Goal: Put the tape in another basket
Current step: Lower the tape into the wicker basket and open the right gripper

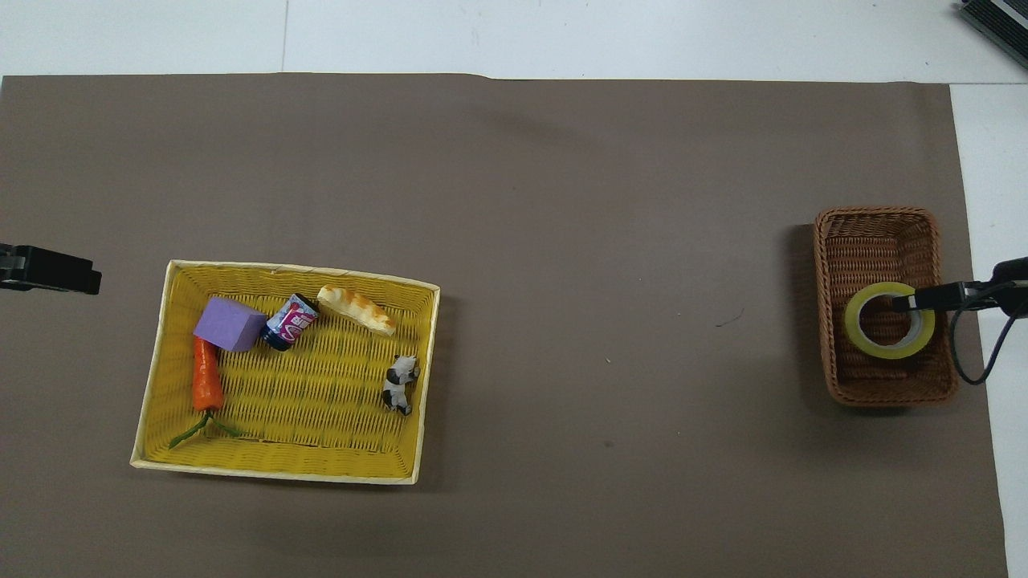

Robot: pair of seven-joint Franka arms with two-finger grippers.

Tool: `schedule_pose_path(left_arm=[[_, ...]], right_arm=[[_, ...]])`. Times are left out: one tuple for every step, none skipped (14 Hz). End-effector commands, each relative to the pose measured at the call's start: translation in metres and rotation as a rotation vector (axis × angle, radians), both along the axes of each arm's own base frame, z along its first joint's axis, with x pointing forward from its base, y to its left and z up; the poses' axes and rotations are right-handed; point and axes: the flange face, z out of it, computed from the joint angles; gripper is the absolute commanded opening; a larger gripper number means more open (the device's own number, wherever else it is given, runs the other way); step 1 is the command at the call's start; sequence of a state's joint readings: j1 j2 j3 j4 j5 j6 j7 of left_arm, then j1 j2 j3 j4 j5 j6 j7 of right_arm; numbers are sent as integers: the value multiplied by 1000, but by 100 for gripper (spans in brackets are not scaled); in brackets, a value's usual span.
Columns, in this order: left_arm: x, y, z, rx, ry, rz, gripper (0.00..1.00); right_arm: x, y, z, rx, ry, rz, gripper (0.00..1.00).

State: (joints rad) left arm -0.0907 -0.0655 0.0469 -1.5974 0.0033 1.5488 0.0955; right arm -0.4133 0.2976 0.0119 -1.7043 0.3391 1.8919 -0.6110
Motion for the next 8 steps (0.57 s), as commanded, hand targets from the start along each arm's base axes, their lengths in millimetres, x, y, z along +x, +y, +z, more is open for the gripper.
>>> schedule_pose_path(left_arm=[[-4, 3, 6, -14, 4, 4, 100], [-4, 2, 6, -14, 4, 2, 100], [-4, 2, 6, -14, 4, 2, 100], [-4, 2, 6, -14, 4, 2, 100], [-4, 2, 6, -14, 4, 2, 100], [-4, 2, 6, -14, 4, 2, 100], [-4, 2, 6, -14, 4, 2, 100], [-4, 2, 6, -14, 4, 2, 100]], right_arm=[[15, 29, 50, -127, -39, 35, 100], [20, 42, 62, -154, -34, 3, 100], [18, 47, 75, -164, -36, -55, 100], [19, 63, 83, -183, -32, -63, 100], [19, 84, 95, -225, -33, -51, 100], [17, 95, 107, -268, -28, -77, 100], [15, 118, 117, -293, -18, -98, 100], [12, 138, 123, -303, 8, -121, 100]])
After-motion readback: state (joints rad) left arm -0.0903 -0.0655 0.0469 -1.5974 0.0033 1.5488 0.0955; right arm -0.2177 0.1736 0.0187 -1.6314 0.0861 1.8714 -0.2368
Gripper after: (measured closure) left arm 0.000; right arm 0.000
